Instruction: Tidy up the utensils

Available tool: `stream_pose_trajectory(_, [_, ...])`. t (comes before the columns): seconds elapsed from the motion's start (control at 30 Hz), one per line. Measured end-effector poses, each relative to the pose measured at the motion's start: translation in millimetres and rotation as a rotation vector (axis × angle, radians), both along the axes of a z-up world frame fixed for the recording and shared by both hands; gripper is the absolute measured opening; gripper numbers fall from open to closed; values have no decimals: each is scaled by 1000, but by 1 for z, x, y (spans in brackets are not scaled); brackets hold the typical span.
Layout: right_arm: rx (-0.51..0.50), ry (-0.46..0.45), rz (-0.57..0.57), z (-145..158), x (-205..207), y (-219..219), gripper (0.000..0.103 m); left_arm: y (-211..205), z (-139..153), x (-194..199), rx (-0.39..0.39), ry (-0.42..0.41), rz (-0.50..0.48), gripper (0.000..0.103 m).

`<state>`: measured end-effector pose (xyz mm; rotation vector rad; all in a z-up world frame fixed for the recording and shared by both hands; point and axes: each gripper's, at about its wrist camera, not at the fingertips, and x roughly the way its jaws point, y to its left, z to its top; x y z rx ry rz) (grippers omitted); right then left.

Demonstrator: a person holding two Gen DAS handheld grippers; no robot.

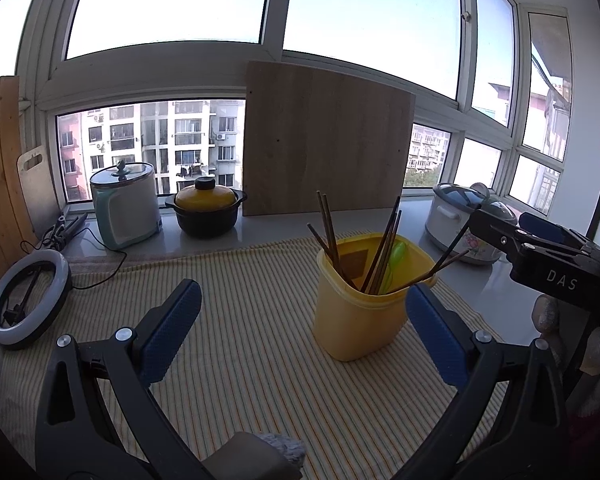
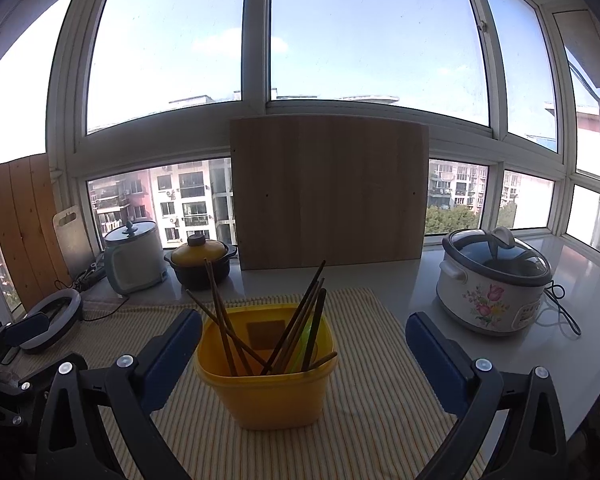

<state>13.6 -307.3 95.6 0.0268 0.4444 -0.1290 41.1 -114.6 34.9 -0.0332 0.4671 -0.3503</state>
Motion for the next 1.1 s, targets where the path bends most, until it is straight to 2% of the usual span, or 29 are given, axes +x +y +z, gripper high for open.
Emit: stream_pose_trajectory(1.1, [10,22,-6,-9,5,0,103,-2,-4,1,11,12,5,103])
